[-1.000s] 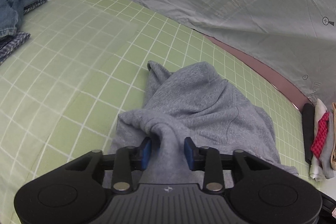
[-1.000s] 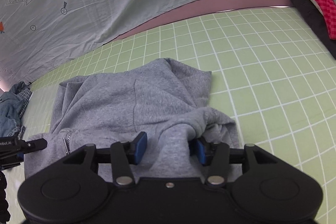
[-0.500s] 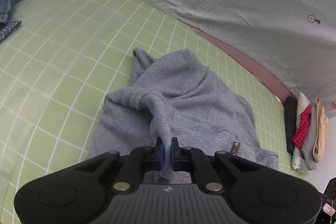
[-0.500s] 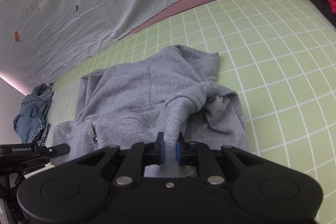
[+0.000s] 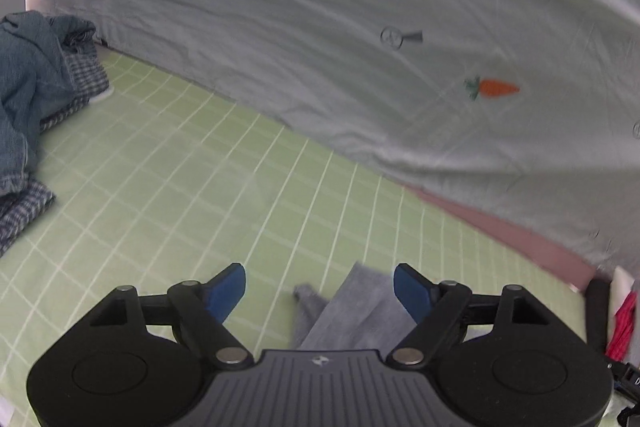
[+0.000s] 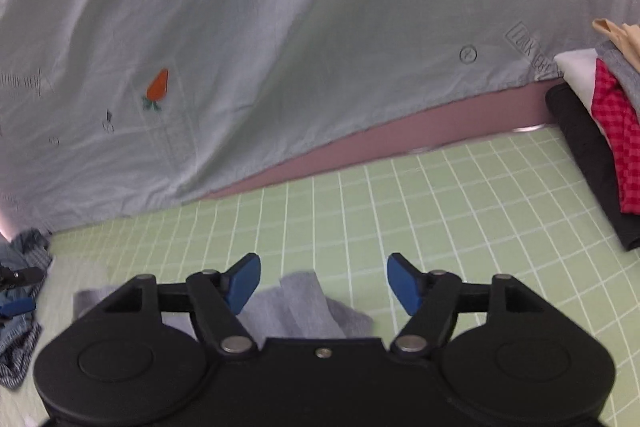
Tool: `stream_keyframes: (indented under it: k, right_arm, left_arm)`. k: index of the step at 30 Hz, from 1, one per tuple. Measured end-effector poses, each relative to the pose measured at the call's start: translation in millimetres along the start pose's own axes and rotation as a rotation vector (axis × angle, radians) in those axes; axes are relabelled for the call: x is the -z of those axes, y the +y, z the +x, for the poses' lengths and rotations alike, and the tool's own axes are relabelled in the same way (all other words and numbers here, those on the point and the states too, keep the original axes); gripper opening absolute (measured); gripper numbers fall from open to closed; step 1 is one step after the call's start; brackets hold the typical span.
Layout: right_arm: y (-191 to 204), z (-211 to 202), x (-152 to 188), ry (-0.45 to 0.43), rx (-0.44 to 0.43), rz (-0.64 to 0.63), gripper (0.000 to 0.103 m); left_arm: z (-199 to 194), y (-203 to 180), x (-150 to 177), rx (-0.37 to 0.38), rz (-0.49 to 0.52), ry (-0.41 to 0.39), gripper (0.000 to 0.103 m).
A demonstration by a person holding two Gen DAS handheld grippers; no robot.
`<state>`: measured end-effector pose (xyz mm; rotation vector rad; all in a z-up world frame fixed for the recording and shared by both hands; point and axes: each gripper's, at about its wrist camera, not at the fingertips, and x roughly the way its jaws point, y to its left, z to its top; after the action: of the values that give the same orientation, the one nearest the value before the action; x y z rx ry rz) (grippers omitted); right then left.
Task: Fold clothes
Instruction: 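Open both tools and press the folded hoodie flat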
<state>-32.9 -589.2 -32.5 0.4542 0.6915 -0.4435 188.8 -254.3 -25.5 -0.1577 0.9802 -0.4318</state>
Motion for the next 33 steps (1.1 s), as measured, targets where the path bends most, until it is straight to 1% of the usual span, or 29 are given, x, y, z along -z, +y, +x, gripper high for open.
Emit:
stream_keyframes:
  k: [3, 5, 6, 8, 9, 10, 11, 12, 13, 14, 15, 16, 17, 18, 19, 20, 21, 22, 23, 24, 25, 26, 27, 29, 31, 33]
  right_arm:
    - [4, 13, 24, 0.075, -0.014, -0.018, 0.071]
    - [8, 20, 35, 0.099, -0.008, -0.046, 0.070]
    - [11, 23, 37, 0.102, 0.001, -0.065, 0.070]
    - [16, 29, 38, 0.091, 0.017, -0.101, 0.069]
    - [18, 33, 38, 0.084, 0.025, -0.119, 0.066]
    - [19, 36, 36, 0.076, 0.027, -0.127, 0.061]
    - [17, 40, 34, 0.075, 0.019, -0.123, 0.039]
    - [14, 43, 31, 0.083, 0.001, -0.110, 0.013]
    - [10, 42, 27, 0.071, -0.012, -0.096, 0.005]
    - [6, 38, 23, 0.044, -0.017, -0.086, 0.005]
    - [1, 32, 19, 0.008, -0.009, -0.075, 0.004]
    - [-8, 25, 15, -0.030, 0.002, -0.045, 0.004]
    - [-19, 23, 13, -0.046, -0.003, 0.006, 0.004]
    - [-31, 22, 12, -0.048, -0.018, 0.063, 0.004]
    - [-39, 25, 12, -0.040, -0.023, 0.096, 0.004]
    - [-40, 31, 15, -0.016, -0.008, 0.082, 0.005]
    - [-37, 38, 18, 0.013, 0.017, 0.047, 0.007]
    - [-33, 43, 21, 0.038, 0.040, 0.019, 0.011]
    - [-29, 44, 24, 0.045, 0.056, 0.012, 0.025]
    - [-27, 42, 27, 0.036, 0.062, 0.024, 0.054]
    - [-27, 40, 30, 0.026, 0.060, 0.044, 0.069]
    - [-27, 39, 33, 0.029, 0.044, 0.063, 0.086]
    - [-28, 39, 37, 0.039, 0.020, 0.082, 0.087]
    - [-28, 44, 45, 0.100, -0.039, 0.103, 0.087]
    - [-24, 52, 54, 0.163, -0.070, 0.098, 0.088]
    - [-19, 58, 62, 0.202, -0.088, 0.088, 0.093]
  left_arm:
    - [6, -2, 25, -0.011, 0.083, 0.045, 0.081]
    - [11, -7, 33, -0.017, 0.148, 0.054, 0.080]
    - [15, -9, 35, -0.017, 0.168, 0.052, 0.077]
    - [23, -11, 33, -0.005, 0.176, 0.061, 0.065]
    - [29, -11, 31, 0.011, 0.175, 0.073, 0.047]
    - [33, -11, 29, 0.008, 0.167, 0.080, 0.026]
    - [38, -11, 27, -0.001, 0.156, 0.086, 0.016]
    - [36, -8, 23, 0.011, 0.136, 0.074, 0.002]
    - [31, -5, 19, 0.031, 0.112, 0.056, 0.002]
    - [27, -1, 15, 0.050, 0.088, 0.038, 0.002]
    - [21, 6, 8, 0.075, 0.043, 0.011, 0.002]
    - [18, 16, 3, 0.099, -0.028, -0.006, 0.003]
    - [15, 27, -1, 0.122, -0.105, -0.019, 0.003]
    - [18, 35, -2, 0.127, -0.153, -0.018, 0.004]
    - [25, 37, 0, 0.109, -0.151, -0.006, 0.011]
    - [31, 35, 1, 0.054, -0.111, 0.012, 0.014]
    - [33, 33, 3, 0.024, -0.088, 0.021, 0.025]
    - [33, 33, 5, 0.007, -0.075, 0.027, 0.040]
    - [34, 32, 7, -0.009, -0.061, 0.033, 0.050]
    - [34, 33, 10, 0.008, -0.060, 0.047, 0.071]
    - [35, 34, 13, 0.037, -0.064, 0.063, 0.084]
    - [35, 35, 16, 0.066, -0.068, 0.079, 0.085]
    - [38, 35, 19, 0.086, -0.061, 0.106, 0.085]
    - [44, 32, 27, 0.103, -0.037, 0.163, 0.085]
    - [48, 29, 32, 0.101, -0.021, 0.179, 0.087]
    - [52, 27, 35, 0.124, -0.024, 0.199, 0.087]
